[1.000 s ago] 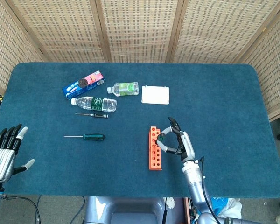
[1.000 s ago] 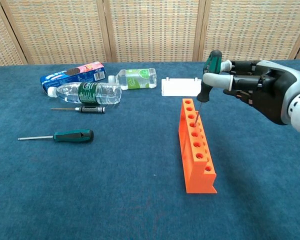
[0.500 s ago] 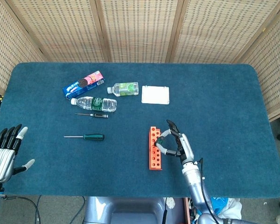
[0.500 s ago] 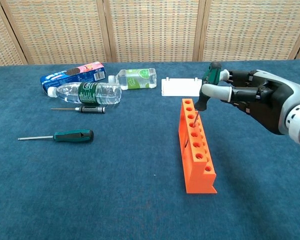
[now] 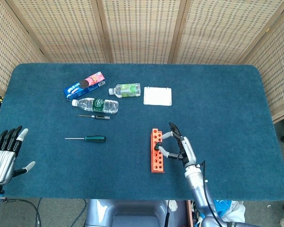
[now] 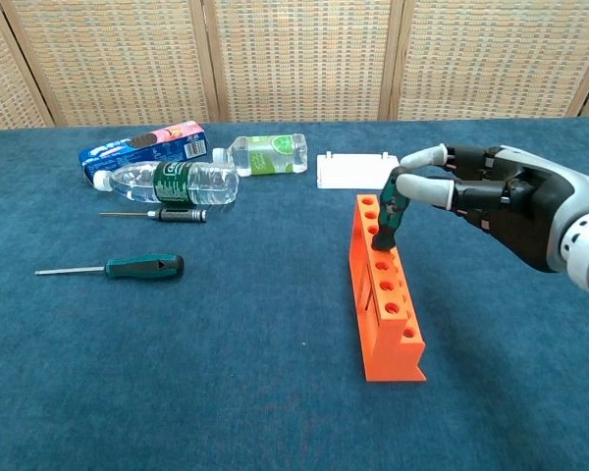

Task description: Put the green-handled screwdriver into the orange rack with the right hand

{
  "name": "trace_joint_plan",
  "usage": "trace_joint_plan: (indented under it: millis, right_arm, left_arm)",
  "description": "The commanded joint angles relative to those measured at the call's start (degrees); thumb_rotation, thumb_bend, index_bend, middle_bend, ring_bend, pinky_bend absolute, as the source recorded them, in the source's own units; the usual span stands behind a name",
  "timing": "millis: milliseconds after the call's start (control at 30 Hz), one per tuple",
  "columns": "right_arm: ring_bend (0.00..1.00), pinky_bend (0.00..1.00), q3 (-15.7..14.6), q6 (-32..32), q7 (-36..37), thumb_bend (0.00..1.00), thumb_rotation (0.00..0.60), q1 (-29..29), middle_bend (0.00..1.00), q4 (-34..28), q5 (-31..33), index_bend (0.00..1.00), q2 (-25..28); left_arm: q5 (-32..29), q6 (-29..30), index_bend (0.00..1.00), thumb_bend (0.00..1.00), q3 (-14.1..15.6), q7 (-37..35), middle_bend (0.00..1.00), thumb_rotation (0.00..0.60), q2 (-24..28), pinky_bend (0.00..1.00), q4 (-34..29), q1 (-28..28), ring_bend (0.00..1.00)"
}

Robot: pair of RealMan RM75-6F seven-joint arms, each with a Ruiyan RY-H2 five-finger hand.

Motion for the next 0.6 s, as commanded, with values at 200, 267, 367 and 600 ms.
trace_joint_plan:
  millis: [200,267,367,600]
  right_arm:
    - [0.00,0.00,-0.2,-0.3,0.2,0.24,0.600,-0.2,0.01,0.1,-0.4,0.41,0.1]
    - [0.00,0.00,-0.1,-0.4,0.5,0.24,0.600,-0.3,0.01,0.0,-0.6,0.41,0.3]
    - [0.00,0.00,0.2,-0.4,0.8,0.24,0.600,-0.3,0.01,-0.1,-1.0,0.41,0.7]
    - [0.00,0.00,0.9,0.1,1.0,0.24,0.600,-1.0,0.01,-1.4,-2.7,0.41,3.5]
  left_arm:
    - [0.1,0.3,0.00,0.00,0.0,-0.1,0.00,0.600,0.1,0.00,-0.1,0.1,0.00]
    - [0.1,0.3,0.00,0.00,0.0,-0.1,0.00,0.600,0.1,0.00,-0.1,0.1,0.00]
    - [0.1,0.3,0.00,0.00,0.0,-0.1,0.00,0.600,0.1,0.00,-0.1,0.1,0.00]
    - [0.1,0.4,0.00,0.00,-0.1,-0.1,0.00,0.600,0.1,0.00,-0.1,0.1,0.00]
